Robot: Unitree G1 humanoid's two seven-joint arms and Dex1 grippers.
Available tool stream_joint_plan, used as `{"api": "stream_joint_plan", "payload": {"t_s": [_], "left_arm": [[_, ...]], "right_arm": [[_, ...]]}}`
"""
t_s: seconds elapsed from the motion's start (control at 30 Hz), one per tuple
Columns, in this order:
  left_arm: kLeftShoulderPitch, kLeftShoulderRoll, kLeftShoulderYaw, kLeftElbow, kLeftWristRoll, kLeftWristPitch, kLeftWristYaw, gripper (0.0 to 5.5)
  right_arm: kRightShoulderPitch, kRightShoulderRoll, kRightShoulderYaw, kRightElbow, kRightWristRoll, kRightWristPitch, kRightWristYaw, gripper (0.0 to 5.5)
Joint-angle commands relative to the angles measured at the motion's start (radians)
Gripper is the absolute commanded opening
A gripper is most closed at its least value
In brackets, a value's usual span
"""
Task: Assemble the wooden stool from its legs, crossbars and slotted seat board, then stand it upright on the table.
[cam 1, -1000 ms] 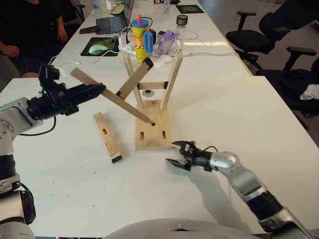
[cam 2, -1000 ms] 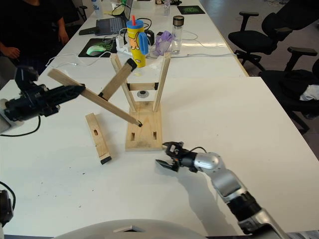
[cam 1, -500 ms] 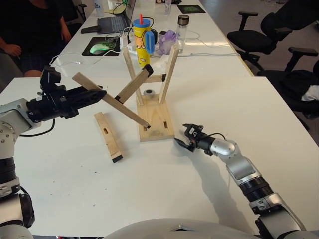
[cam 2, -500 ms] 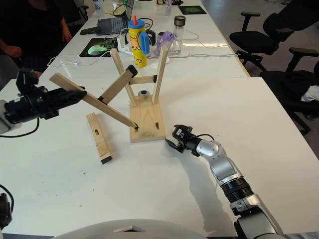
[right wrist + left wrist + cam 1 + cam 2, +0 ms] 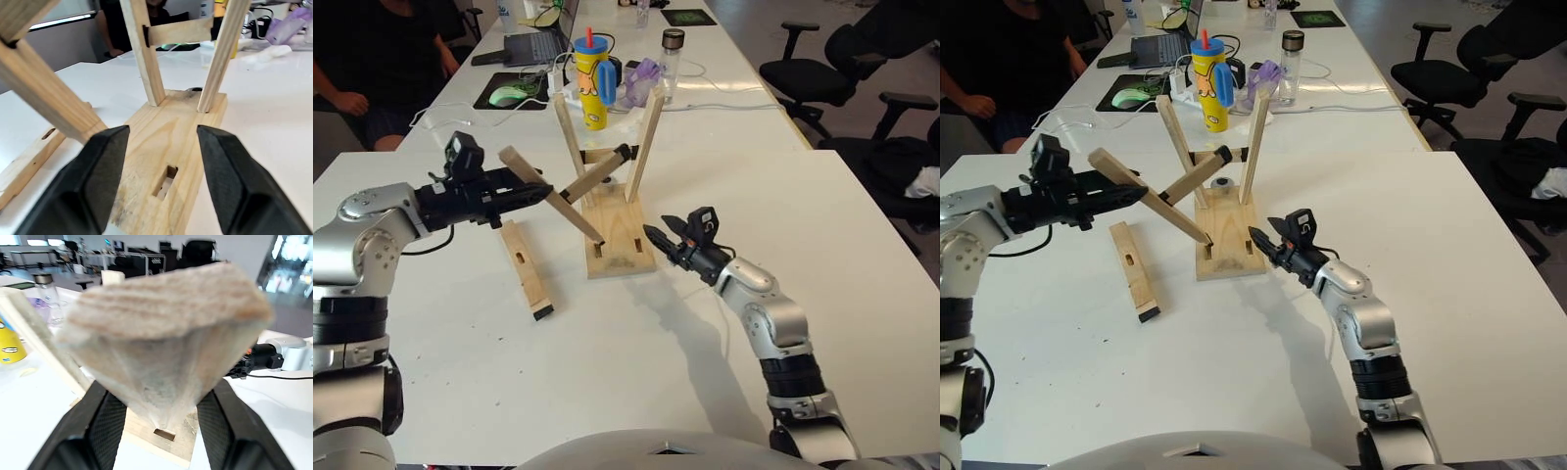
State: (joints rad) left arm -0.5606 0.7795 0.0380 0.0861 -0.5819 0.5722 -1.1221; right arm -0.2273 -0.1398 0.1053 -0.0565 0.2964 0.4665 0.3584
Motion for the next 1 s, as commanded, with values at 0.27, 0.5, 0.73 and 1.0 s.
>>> {"api": "stream_joint_plan", "payload": {"t_s": [0.27,0.5,0.73,1.0], "left_arm": [[-0.205,0.01,-0.212,0.19,0.211,-0.129,-0.262,2.01],[-0.213,0.007,-0.263,0.274,0.295,-0.186,-0.321,2.01],[-0.13,-0.05,-0.31,0.218,0.309,-0.191,-0.286,2.01],[-0.037,-0.11,-0.249,0.204,0.284,-0.215,-0.155,2.3]], "right_arm": [[-0.019,-0.019,0.262,0.088,-0.233,0.054,0.013,2.55],[-0.045,-0.051,0.337,0.112,-0.245,0.228,0.092,2.55],[-0.059,-0.113,0.377,0.152,-0.273,0.315,0.113,2.55],[-0.059,-0.119,0.401,0.164,-0.273,0.324,0.133,2.51]]}}
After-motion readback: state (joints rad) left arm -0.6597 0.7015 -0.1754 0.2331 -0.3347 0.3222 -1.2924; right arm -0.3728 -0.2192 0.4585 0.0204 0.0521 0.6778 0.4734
